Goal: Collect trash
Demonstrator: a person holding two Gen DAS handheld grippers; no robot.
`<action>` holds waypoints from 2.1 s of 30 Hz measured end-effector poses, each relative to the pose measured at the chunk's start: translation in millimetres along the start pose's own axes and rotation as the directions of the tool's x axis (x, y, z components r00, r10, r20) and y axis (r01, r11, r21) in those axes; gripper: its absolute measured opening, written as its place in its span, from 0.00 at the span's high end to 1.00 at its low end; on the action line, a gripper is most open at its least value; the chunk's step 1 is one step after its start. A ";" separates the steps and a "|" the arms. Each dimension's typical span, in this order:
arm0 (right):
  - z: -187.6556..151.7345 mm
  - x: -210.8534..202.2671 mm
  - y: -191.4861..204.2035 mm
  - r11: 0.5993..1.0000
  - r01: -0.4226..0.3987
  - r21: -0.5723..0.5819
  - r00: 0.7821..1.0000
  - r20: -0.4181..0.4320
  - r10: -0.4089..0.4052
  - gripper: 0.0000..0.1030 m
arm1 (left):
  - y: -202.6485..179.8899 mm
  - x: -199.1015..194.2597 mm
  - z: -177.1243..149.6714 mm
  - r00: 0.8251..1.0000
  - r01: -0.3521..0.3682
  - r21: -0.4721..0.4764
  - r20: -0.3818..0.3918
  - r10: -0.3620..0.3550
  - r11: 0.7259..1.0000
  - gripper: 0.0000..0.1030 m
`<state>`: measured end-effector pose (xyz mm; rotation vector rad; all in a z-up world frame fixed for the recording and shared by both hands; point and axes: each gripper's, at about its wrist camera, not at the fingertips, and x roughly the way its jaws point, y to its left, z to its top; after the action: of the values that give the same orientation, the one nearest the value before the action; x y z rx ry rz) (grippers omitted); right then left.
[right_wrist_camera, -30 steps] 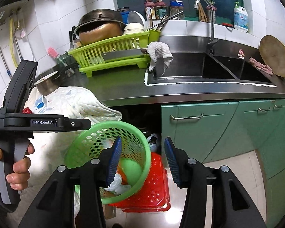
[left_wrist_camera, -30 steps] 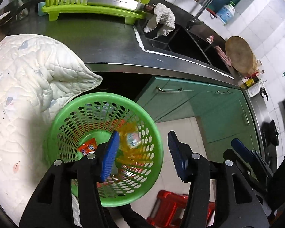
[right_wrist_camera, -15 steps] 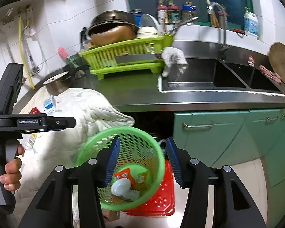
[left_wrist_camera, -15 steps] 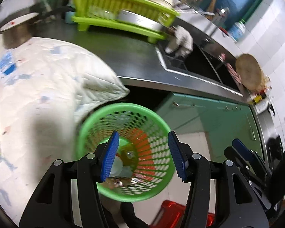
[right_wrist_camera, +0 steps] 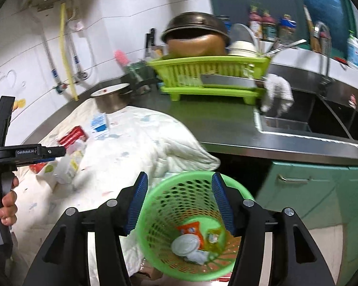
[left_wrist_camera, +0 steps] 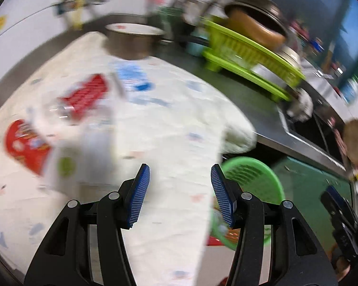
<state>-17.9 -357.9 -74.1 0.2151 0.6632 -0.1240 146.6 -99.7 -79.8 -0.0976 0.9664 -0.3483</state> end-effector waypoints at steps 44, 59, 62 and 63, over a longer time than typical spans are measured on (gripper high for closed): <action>19.0 69.7 138.8 0.952 -0.233 -0.199 0.971 -0.102 0.217 0.45 | 145.9 33.4 -15.9 0.988 -0.112 -0.166 -0.126 0.091 0.980 0.41; 18.5 85.1 150.4 0.941 -0.269 -0.203 0.959 -0.144 0.244 0.45 | 140.3 39.2 -15.2 0.986 -0.120 -0.132 -0.134 0.103 0.984 0.41; 21.4 93.9 157.0 0.937 -0.293 -0.190 0.950 -0.166 0.263 0.45 | 137.6 36.0 -16.9 0.986 -0.127 -0.121 -0.125 0.112 0.984 0.44; 23.0 96.8 160.5 0.934 -0.305 -0.185 0.946 -0.174 0.274 0.45 | 138.0 33.6 -18.2 0.987 -0.122 -0.126 -0.122 0.106 0.985 0.45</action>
<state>100.7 -212.1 -91.3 0.1170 0.7770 0.2483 183.2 20.2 -149.0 -0.1440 1.1042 -0.1850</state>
